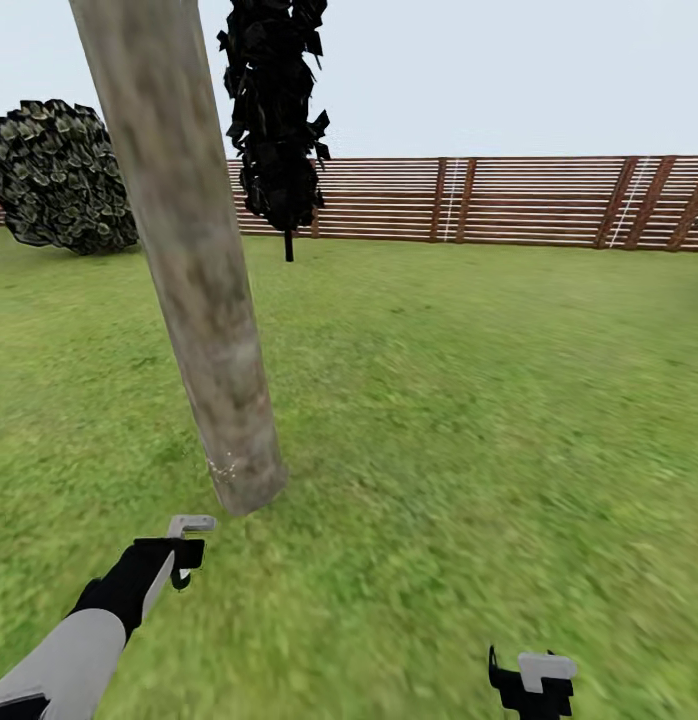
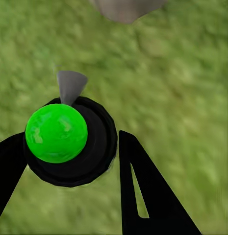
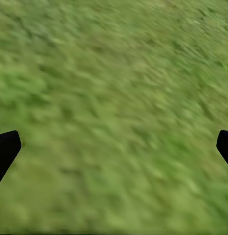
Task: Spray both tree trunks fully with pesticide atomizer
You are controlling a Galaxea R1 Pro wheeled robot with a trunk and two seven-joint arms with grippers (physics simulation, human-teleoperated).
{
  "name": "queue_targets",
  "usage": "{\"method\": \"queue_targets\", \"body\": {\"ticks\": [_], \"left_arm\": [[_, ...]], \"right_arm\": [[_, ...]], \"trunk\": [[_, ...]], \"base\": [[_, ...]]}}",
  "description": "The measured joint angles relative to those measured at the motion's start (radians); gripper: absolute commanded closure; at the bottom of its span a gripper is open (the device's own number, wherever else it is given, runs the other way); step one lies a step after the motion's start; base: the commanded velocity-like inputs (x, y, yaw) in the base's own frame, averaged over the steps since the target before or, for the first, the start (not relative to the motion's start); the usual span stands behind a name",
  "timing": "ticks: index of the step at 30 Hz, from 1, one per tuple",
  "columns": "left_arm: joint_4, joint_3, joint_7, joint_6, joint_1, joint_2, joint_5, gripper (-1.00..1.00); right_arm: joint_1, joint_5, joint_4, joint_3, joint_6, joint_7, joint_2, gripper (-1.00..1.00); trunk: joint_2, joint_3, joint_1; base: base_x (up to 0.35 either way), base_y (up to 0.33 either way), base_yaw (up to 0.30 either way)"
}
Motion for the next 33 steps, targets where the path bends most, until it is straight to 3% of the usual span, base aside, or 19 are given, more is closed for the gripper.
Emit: {"method": "queue_targets", "body": {"ticks": [5,6,8,10,11,13,15,16,19,21,23,25,27,31,33], "left_arm": [[-0.068,-0.017,-0.015,0.01,-0.003,0.02,-0.004,1.0],[-0.071,-0.018,-0.021,0.01,-0.003,0.033,-0.007,1.0],[-0.074,-0.019,-0.063,0.025,-0.005,0.104,-0.01,1.0],[-0.076,-0.021,-0.106,0.051,-0.009,0.12,0.001,1.0],[-0.078,-0.023,-0.118,0.057,-0.011,0.119,0.002,1.0],[-0.119,-0.074,-0.138,0.076,-0.014,0.065,0.013,1.0],[-0.16,-0.114,-0.14,0.121,-0.02,0.029,0.008,1.0],[-0.201,-0.134,-0.143,0.193,-0.039,0.011,0.012,1.0],[-0.221,-0.137,-0.144,0.226,-0.062,0.029,-0.003,1.0],[-0.223,-0.135,-0.146,0.23,-0.066,0.069,-0.004,1.0],[-0.224,-0.132,-0.185,0.232,-0.074,0.135,-0.003,1.0],[-0.223,-0.133,-0.242,0.234,-0.087,0.154,0.006,1.0],[-0.227,-0.139,-0.279,0.242,-0.099,0.146,0.012,1.0],[-0.237,-0.143,-0.288,0.286,-0.13,0.083,0.008,1.0],[-0.238,-0.143,-0.288,0.295,-0.141,0.079,-0.004,1.0]], "right_arm": [[0.0,-0.001,0.0,0.0,0.0,0.0,0.0,-1.0],[0.0,-0.001,0.0,0.0,0.0,0.0,0.0,-1.0],[0.0,-0.001,0.0,0.0,0.0,0.0,0.0,-1.0],[0.0,-0.001,0.0,0.0,0.0,0.0,0.0,-1.0],[0.0,-0.001,0.001,0.0,0.0,0.0,0.0,-1.0],[0.0,-0.001,0.0,0.0,0.0,0.0,0.0,-1.0],[0.0,-0.001,0.0,0.0,0.0,0.0,0.0,-1.0],[0.0,-0.001,0.0,0.0,0.0,0.0,0.0,-1.0],[0.0,-0.001,0.0,0.0,0.0,0.0,-0.001,-1.0],[0.0,-0.001,0.0,0.0,0.0,0.0,-0.001,-1.0],[0.0,-0.001,0.0,0.0,0.0,0.0,-0.002,-1.0],[0.0,-0.001,0.0,0.0,0.0,0.0,-0.001,-1.0],[0.0,-0.001,0.0,0.0,0.0,-0.001,-0.001,-1.0],[0.0,-0.001,0.001,0.0,0.0,-0.001,-0.005,-1.0],[0.0,0.0,0.001,0.0,0.0,-0.002,-0.006,-1.0]], "trunk": [[0.0,0.0,0.0],[0.0,0.0,0.0],[0.0,0.0,0.0],[0.0,0.0,0.0],[0.0,0.0,0.0],[0.0,0.0,0.0],[0.0,0.0,0.0],[0.0,0.0,0.0],[0.0,0.0,0.0],[0.0,0.0,0.0],[0.0,0.0,0.0],[0.0,0.0,0.0],[0.0,0.0,0.0],[0.0,0.0,0.0],[0.0,0.0,0.0]], "base": [[-0.013,-0.011,0.039],[-0.001,-0.001,0.004],[-0.001,0.0,0.002],[0.0,0.0,0.0],[0.0,0.0,0.0],[0.0,0.0,0.0],[0.0,0.0,0.0],[0.0,0.0,0.0],[0.0,0.0,0.0],[0.0,0.0,0.0],[0.0,0.0,0.0],[0.0,0.0,0.0],[0.0,0.0,0.0],[0.0,0.0,0.0],[0.0,0.0,0.0]]}}
